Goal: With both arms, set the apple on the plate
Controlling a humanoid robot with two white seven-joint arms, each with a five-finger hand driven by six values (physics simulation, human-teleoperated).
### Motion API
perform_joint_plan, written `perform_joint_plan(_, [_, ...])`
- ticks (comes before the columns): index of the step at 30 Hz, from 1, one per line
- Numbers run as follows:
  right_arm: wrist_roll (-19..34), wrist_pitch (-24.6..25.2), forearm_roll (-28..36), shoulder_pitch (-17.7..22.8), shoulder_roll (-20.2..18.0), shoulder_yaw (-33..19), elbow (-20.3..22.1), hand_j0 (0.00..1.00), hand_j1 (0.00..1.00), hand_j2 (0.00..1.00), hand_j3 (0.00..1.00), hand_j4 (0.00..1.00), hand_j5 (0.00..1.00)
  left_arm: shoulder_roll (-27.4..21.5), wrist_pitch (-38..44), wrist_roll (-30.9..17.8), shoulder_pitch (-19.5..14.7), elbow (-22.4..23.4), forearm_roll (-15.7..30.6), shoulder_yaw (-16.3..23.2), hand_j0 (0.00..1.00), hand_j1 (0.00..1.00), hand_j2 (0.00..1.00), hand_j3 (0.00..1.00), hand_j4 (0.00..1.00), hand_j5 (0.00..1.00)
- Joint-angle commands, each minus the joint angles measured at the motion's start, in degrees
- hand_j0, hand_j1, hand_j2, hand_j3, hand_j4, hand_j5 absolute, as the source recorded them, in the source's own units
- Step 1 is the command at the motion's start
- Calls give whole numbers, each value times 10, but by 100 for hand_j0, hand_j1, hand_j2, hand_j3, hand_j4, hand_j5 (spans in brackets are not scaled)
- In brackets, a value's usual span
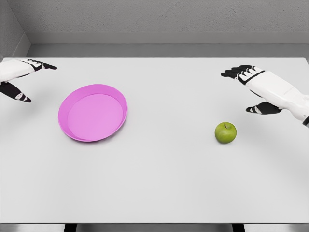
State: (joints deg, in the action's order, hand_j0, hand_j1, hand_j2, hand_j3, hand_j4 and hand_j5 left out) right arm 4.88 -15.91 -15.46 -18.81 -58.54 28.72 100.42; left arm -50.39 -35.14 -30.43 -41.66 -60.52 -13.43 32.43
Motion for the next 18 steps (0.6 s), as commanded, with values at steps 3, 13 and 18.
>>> perform_joint_plan(3, [-2, -4, 4, -4, -7, -2, 0, 100, 100, 100, 100, 100, 100, -1, 1, -1, 1, 0, 3, -1, 100, 100, 100, 100, 100, 100])
perform_joint_plan(13, [142, -155, 5, 12, -89, -6, 0, 100, 100, 100, 100, 100, 100, 2, 1, -2, 1, 0, 0, -7, 100, 100, 100, 100, 100, 100])
perform_joint_plan(18, [151, -146, 7, 7, -68, 1, 0, 100, 100, 100, 100, 100, 100, 0, 1, -2, 4, 1, 1, -19, 100, 100, 100, 100, 100, 100])
